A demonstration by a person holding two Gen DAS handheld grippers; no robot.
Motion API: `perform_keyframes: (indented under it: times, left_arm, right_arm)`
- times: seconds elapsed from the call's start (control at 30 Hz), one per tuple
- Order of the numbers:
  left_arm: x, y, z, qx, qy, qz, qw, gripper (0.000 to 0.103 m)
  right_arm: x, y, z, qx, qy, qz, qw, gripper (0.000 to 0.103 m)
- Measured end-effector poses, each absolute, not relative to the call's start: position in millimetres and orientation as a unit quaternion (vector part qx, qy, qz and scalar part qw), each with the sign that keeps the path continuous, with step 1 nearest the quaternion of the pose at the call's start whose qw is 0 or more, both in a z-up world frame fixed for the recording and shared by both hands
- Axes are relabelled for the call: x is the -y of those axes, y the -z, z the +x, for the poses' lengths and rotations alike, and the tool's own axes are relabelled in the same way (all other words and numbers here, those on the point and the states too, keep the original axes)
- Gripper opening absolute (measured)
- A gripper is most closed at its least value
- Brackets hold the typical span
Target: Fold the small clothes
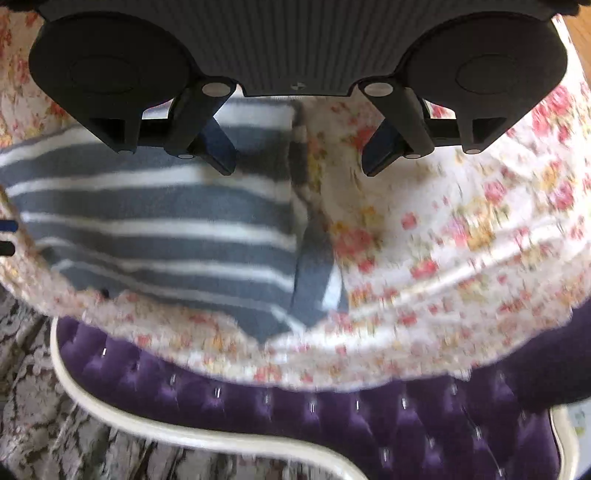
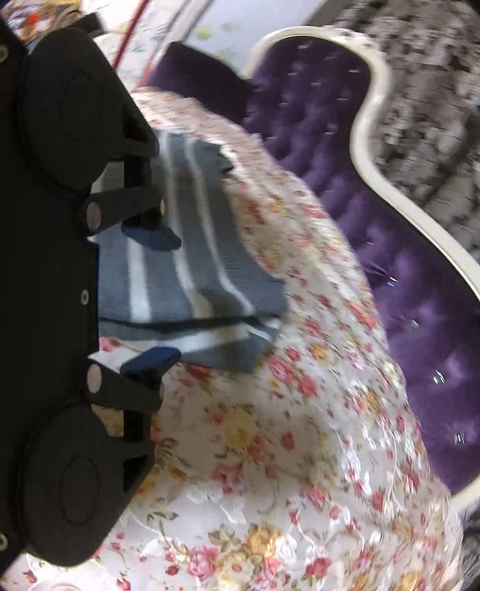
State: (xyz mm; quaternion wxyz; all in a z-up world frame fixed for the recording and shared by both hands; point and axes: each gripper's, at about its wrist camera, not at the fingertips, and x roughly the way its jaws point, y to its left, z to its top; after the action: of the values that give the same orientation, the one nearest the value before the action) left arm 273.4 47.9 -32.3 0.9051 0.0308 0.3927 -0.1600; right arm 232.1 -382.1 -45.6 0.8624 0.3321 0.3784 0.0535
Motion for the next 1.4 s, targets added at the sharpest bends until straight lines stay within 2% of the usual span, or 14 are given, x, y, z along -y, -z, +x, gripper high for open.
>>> perform_keyframes:
  times: [0.13,0.4,0.63,0.73,1.03,1.23,1.4]
  left_arm:
    - [-47,16,271,-0.371,0.169,-0.008,0.913,0.074]
    - [-1,1,276,-0.384,0.191,-0.023,0.903,0.074]
    - [53,9,291,-0.405,0.194,0.013,0.893,0.074]
    - [70,14,297,-0.416,0.183,0.031,0.89,0.074]
    - [98,40,299,-0.431,0.144,0.094,0.886,0.076]
    - [102,41,299,-0.431,0.137,0.112,0.885,0.081]
    - [103,46,304,-0.448,0.137,0.104,0.877,0.096]
  right_arm:
    - [390,57,236,-0.383,-0.047,0.361,0.849,0.07]
    - [389,69,239,-0.385,-0.043,0.375,0.843,0.07]
    - [383,75,239,-0.387,-0.052,0.38,0.838,0.07]
    - [380,74,239,-0.389,-0.056,0.372,0.841,0.074]
    - [374,73,241,-0.398,-0.058,0.352,0.845,0.075]
    - [372,72,243,-0.406,-0.053,0.36,0.838,0.081]
    - [371,71,248,-0.414,-0.052,0.372,0.829,0.091]
